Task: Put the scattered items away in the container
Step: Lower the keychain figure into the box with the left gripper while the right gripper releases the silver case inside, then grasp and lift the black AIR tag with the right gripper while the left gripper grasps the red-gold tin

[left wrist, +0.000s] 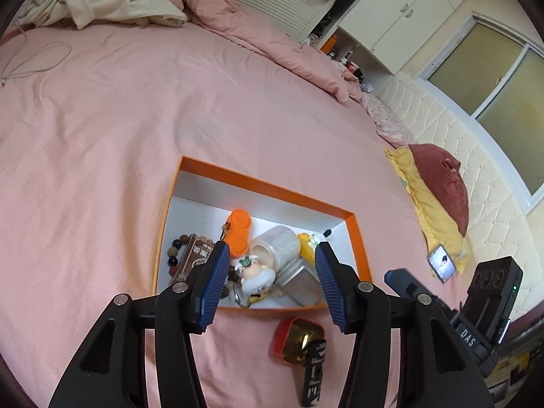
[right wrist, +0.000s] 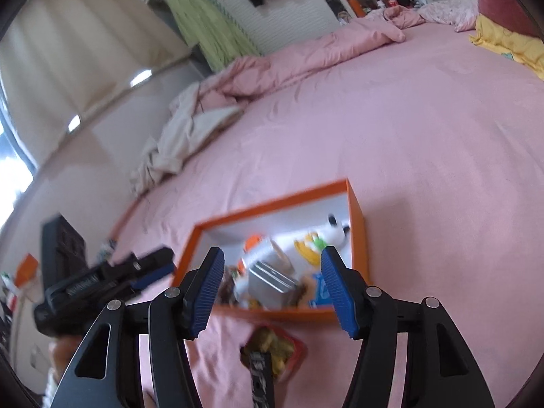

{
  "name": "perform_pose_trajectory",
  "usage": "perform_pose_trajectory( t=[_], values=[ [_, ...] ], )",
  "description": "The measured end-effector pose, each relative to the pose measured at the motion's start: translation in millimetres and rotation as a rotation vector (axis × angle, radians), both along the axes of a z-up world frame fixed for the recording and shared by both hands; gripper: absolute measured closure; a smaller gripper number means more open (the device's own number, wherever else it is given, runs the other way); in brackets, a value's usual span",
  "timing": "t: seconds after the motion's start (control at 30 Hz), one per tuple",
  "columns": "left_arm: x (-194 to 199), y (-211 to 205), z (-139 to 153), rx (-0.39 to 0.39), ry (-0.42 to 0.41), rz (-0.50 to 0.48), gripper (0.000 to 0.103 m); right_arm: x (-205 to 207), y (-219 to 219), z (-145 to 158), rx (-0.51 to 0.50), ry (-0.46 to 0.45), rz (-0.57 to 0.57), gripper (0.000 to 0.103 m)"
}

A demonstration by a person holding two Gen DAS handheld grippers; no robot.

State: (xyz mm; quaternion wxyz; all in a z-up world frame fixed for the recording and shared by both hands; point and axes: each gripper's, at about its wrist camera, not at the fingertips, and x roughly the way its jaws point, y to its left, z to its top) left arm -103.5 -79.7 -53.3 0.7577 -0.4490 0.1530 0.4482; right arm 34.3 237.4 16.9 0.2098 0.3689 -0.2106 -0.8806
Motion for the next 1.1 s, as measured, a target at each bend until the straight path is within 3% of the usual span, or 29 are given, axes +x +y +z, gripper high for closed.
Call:
perform_pose_trajectory(
  t=[0.2,0.3,0.37,0.4,0.53,0.63,0.77,0.9,1.0,1.1],
  values=[
    [-12,-7,4,0.013,-0.026,0.044,0.050,50,-33,-28,0.169,-0.105,0.082,0.047],
    [-15,-9,1,-0.009,-0.040,0.053,0.050,73,-50,-51,0.188,-0.177,0.145,0.063],
    [-14,-12,-2,-0.023,-0.048,0.054,0.050,79,-62,-65,0.251,-0.207,0.178,0.082],
    [-12,-13,-3,-0.031,-0.048,0.050,0.050,79,-66,-69,0.270,-0.217,0.191,0.084],
    [0,-22,0,-0.012,0.007,0.002,0.050,81,-59,-55,0.264,-0.147,0.174,0.085],
    [17,-32,0,-0.008,0.042,-0.089,0.050,87,-28,-37,0.217,-0.079,0.074,0.085],
    [54,-44,-14,-0.048,0.145,-0.221,0.050,86,8,-39,0.197,-0.127,-0.098,0.085],
    [96,-53,-34,-0.047,0.390,-0.313,0.050,83,15,-39,0.177,-0.133,-0.117,0.084],
    [111,-47,-55,-0.096,0.426,-0.370,0.051,84,8,-39,0.175,-0.125,-0.099,0.084],
    [122,-41,-78,-0.144,0.527,-0.388,0.079,84,9,-41,0.172,-0.135,-0.091,0.084]
  ],
)
